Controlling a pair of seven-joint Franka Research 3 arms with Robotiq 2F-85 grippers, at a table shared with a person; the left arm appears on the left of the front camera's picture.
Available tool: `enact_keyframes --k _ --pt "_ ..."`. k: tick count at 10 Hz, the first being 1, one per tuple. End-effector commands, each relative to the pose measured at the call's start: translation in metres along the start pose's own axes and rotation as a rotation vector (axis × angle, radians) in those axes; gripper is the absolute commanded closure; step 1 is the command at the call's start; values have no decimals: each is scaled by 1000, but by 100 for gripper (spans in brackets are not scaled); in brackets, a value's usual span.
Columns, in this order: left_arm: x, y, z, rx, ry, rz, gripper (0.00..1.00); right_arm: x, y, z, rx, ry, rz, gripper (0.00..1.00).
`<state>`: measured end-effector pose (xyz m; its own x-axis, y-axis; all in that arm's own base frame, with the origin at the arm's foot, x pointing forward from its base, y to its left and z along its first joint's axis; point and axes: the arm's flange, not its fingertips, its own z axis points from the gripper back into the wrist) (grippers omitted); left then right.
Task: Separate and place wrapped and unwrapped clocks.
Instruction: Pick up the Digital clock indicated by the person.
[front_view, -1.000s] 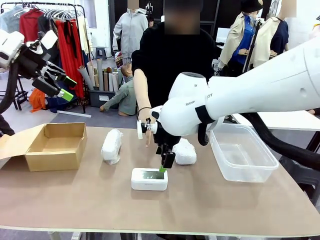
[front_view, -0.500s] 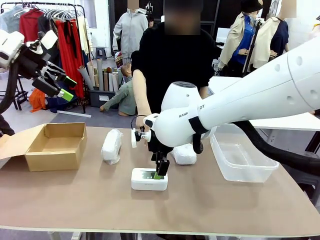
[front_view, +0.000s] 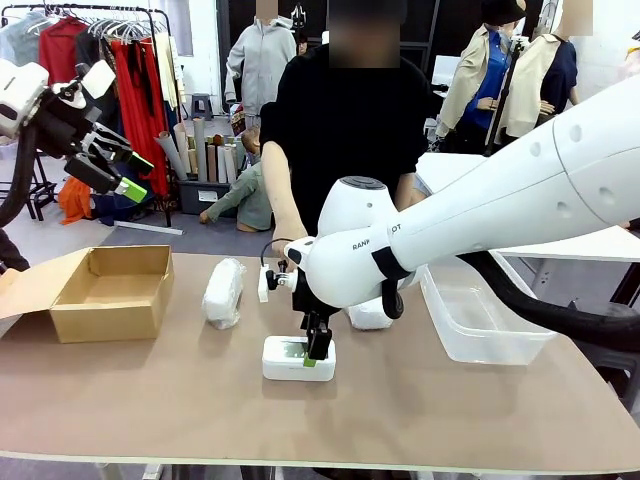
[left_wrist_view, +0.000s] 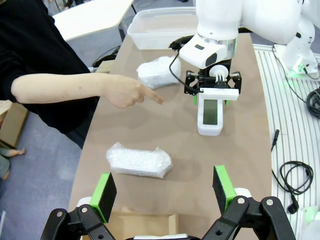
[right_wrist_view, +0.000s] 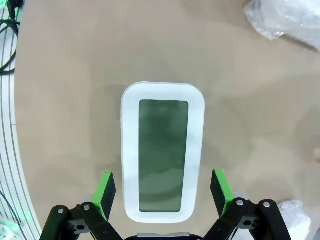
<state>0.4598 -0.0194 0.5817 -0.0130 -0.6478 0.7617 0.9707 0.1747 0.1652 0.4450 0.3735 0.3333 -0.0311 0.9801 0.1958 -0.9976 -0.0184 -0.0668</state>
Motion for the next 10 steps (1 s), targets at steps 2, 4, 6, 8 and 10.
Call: enact_keyframes --k 2,4,6,8,10 --pt "0 0 1 -4 -7 0 0 3 -6 -7 -13 28 -23 0" --pt "0 0 1 -4 -7 0 0 1 -7 -13 1 22 -36 0" --pt "0 0 1 -4 -7 0 0 -4 -8 -20 16 19 -51 0" --pt "0 0 1 -4 -7 0 0 -7 -8 -24 26 11 -57 0" --pt "0 0 1 -4 -7 0 0 -7 -7 -22 48 -47 -9 19"
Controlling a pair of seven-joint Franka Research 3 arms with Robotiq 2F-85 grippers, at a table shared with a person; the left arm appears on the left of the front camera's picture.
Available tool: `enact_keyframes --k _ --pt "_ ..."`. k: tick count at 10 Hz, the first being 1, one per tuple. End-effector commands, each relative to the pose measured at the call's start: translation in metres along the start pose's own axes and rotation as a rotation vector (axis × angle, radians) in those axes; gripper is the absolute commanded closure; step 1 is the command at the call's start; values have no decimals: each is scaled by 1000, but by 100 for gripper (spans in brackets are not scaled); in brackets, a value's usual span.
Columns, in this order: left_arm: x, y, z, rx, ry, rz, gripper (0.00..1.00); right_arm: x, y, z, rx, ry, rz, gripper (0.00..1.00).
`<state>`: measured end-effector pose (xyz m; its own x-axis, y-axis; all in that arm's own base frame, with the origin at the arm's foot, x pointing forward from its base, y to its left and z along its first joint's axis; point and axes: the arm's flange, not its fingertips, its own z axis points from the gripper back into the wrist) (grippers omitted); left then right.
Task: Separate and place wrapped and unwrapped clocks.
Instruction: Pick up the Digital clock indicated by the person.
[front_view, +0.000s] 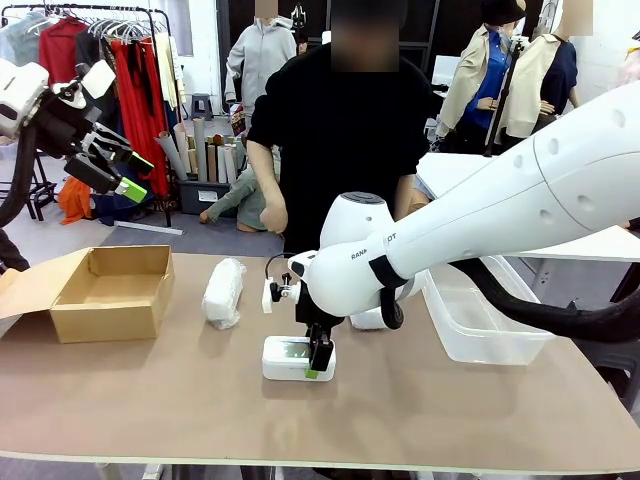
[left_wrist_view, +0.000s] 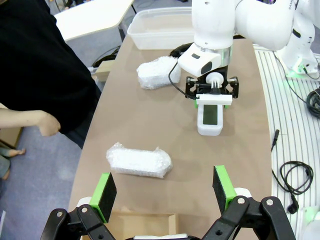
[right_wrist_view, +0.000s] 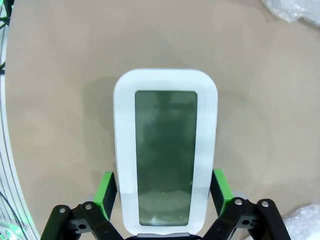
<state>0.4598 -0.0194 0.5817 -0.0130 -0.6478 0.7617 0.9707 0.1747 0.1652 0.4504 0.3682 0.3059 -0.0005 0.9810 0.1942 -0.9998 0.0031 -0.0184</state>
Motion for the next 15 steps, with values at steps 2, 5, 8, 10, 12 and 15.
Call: enact_keyframes --k 2,5,8,10,12,15 --pt "0 0 1 -4 -7 0 0 3 -2 5 27 -63 33 59" --pt "0 0 1 -4 -7 0 0 2 -2 9 39 -60 28 100" --pt "0 0 1 -4 -7 0 0 16 -11 61 96 -73 89 100" --pt "0 0 1 -4 -7 0 0 20 -23 112 113 -84 89 100" --pt "0 0 1 -4 -7 0 0 28 -37 162 77 -71 66 100" --pt "0 0 1 -4 -7 0 0 34 -58 236 38 -88 -69 100"
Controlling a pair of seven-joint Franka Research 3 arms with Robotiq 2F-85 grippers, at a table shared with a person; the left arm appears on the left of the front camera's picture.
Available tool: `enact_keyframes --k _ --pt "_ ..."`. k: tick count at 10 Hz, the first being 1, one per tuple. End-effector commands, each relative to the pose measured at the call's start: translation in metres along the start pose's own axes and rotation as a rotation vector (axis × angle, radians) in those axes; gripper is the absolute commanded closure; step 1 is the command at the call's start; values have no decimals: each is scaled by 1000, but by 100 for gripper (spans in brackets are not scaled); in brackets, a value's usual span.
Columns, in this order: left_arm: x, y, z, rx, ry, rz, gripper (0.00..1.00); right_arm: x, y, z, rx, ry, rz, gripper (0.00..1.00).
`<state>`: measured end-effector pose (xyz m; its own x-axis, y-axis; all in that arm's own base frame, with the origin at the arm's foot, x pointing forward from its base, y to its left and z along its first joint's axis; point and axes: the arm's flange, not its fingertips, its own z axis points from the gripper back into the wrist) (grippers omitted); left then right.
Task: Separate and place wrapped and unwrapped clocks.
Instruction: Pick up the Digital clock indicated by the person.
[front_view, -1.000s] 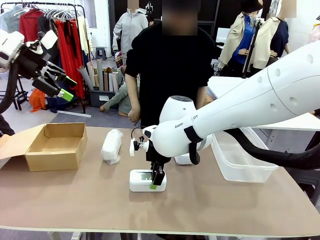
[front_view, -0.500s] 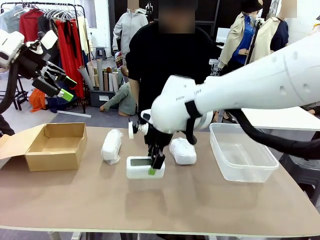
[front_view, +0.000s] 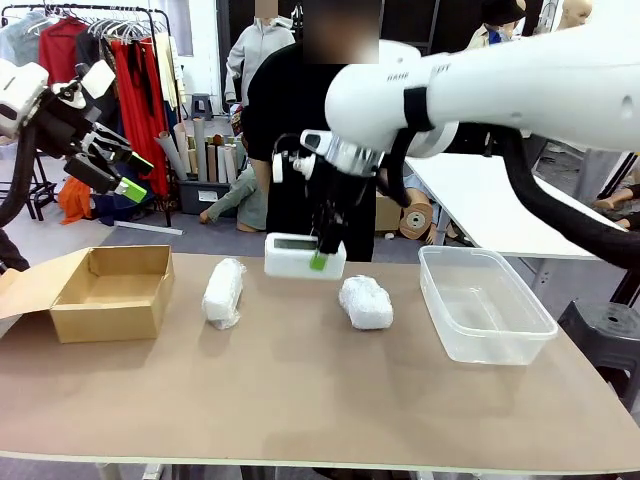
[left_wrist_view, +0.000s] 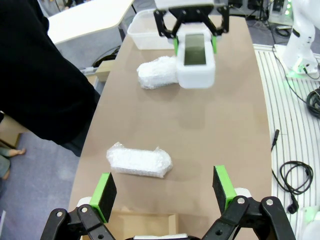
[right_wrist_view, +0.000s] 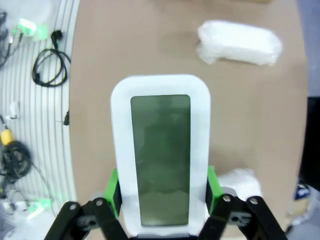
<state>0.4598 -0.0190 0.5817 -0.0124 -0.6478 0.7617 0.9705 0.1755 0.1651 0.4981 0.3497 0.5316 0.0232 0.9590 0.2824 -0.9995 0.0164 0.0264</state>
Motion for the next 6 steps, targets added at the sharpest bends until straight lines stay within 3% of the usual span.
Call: enact_keyframes --k 1,6 --pt "0 0 1 -5 -7 0 0 10 -10 35 -26 0 -44 100" --pt "0 0 1 -5 -7 0 0 31 -3 126 -128 45 -65 100"
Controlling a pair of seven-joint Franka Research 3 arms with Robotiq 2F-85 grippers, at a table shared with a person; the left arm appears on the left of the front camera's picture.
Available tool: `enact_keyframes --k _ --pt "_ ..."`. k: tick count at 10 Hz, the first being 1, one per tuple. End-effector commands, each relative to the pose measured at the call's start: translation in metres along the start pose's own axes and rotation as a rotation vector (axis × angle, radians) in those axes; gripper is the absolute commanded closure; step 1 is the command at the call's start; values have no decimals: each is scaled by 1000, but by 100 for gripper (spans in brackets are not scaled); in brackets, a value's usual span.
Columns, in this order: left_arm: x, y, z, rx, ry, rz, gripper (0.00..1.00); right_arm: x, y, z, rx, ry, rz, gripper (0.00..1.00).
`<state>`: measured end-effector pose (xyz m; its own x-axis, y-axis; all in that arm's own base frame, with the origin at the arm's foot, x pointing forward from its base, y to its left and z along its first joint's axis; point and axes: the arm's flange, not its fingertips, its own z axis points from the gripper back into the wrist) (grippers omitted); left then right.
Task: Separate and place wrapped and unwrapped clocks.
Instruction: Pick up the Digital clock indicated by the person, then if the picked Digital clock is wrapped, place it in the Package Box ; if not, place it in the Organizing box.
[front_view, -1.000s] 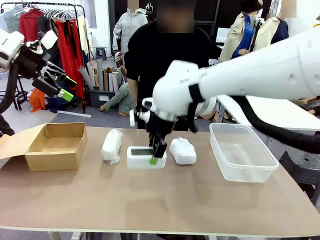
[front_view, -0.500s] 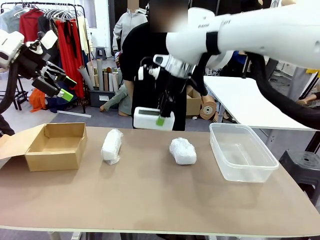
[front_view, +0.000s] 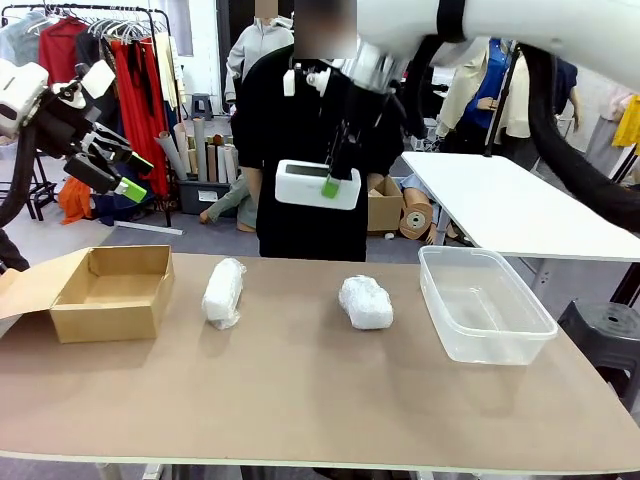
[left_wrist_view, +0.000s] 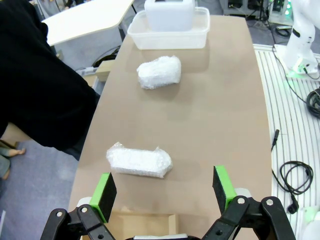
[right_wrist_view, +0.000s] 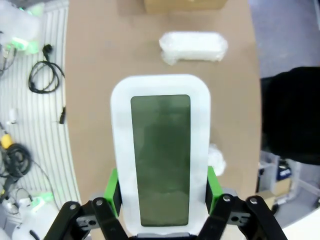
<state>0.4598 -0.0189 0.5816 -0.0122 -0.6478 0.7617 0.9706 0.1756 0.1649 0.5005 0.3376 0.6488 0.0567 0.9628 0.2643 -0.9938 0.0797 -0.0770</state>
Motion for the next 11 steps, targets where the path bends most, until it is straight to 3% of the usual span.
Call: enact_keyframes --k 1,11 --pt "0 0 1 -5 -7 -1 0 10 -2 22 -33 21 -39 100" --pt "0 0 1 -5 -7 -1 0 5 6 31 -44 0 -13 100"
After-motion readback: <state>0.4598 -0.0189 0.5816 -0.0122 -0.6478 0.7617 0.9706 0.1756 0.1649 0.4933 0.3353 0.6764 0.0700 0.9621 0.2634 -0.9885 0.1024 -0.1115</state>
